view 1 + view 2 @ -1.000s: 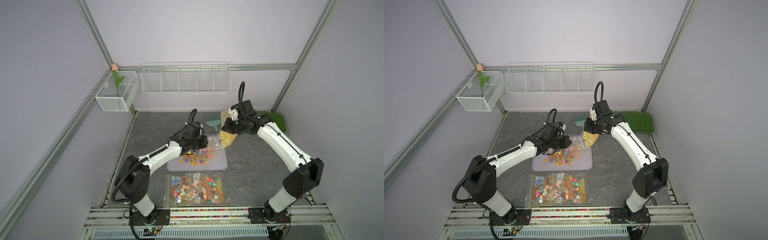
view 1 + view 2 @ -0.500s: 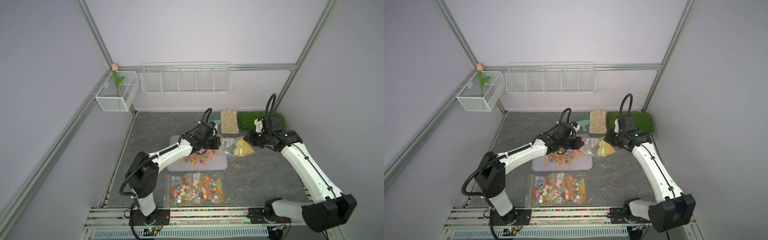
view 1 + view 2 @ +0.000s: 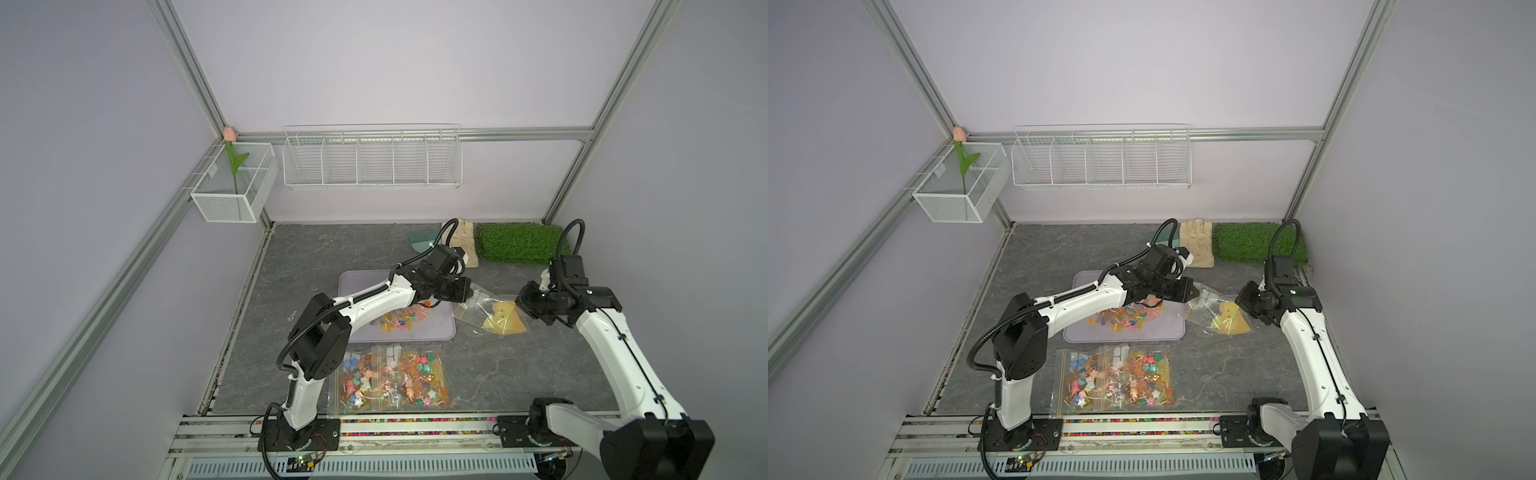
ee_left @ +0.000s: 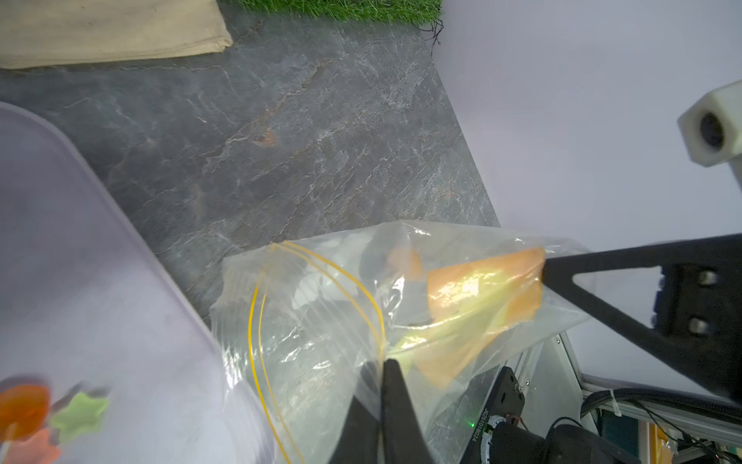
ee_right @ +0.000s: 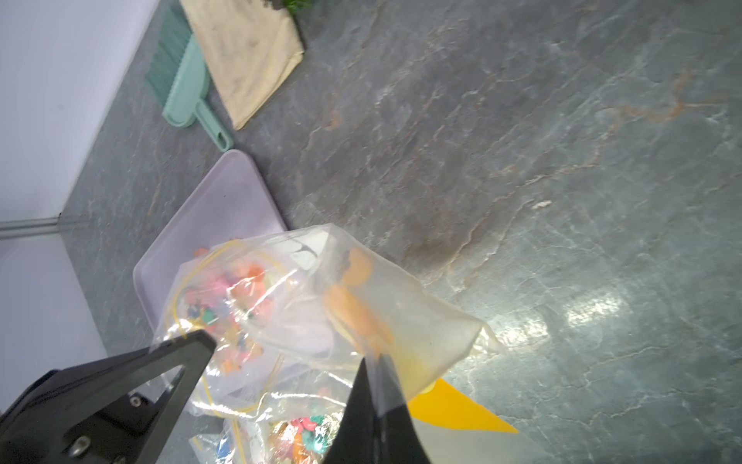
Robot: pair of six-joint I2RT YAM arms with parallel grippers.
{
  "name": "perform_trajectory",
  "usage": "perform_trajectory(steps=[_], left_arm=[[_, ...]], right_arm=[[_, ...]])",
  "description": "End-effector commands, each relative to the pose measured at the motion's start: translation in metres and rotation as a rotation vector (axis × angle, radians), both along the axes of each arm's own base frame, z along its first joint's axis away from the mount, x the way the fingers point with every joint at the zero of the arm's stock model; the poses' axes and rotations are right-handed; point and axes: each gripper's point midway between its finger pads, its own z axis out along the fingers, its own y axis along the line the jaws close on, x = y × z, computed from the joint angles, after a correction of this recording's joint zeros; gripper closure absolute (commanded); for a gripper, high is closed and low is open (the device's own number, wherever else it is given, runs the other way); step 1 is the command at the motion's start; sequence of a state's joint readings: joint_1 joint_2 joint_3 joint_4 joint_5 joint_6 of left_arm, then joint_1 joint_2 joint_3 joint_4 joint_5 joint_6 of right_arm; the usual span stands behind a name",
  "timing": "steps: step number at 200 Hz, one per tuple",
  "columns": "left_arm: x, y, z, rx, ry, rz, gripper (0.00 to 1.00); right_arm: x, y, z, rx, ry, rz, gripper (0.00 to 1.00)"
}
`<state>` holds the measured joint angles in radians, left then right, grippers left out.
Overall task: Pour candies out of the ziploc bag
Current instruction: Place the ziploc bag at the center of the board, then pick up the ziploc bag from the center of the board.
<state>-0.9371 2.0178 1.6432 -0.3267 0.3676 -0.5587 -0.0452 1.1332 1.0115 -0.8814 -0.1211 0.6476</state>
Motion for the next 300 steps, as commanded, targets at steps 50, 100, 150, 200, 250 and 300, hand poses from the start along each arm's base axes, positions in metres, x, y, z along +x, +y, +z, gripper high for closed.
perform_trajectory(steps=[50, 100, 150, 200, 250, 300], left_arm=[[0.001, 0.01, -0.008, 0.041, -0.008, 0.013, 0.48], [0.006, 0.025, -0.004, 0.048, -0.017, 0.03, 0.4], [-0.001, 0.035, 0.001, 0.068, -0.035, 0.01, 0.35], [-0.016, 0.038, -0.009, 0.081, -0.031, -0.053, 0.34], [-0.055, 0.034, -0.031, 0.181, -0.174, -0.283, 0.26], [-0.061, 0.014, -0.031, 0.101, -0.265, -0.363, 0.22]], right_arm=[[-0.03, -0.03, -0.044, -0.013, 0.157, -0.083, 0.7], [-0.036, -0.04, -0.049, 0.001, 0.198, -0.131, 0.23], [-0.043, -0.049, -0.057, 0.074, 0.234, -0.2, 0.03], [-0.053, -0.048, -0.044, 0.069, 0.249, -0.158, 0.11], [-0.038, -0.036, -0.017, 0.152, 0.173, -0.146, 0.11], [-0.028, -0.022, 0.007, 0.223, 0.095, -0.095, 0.11]])
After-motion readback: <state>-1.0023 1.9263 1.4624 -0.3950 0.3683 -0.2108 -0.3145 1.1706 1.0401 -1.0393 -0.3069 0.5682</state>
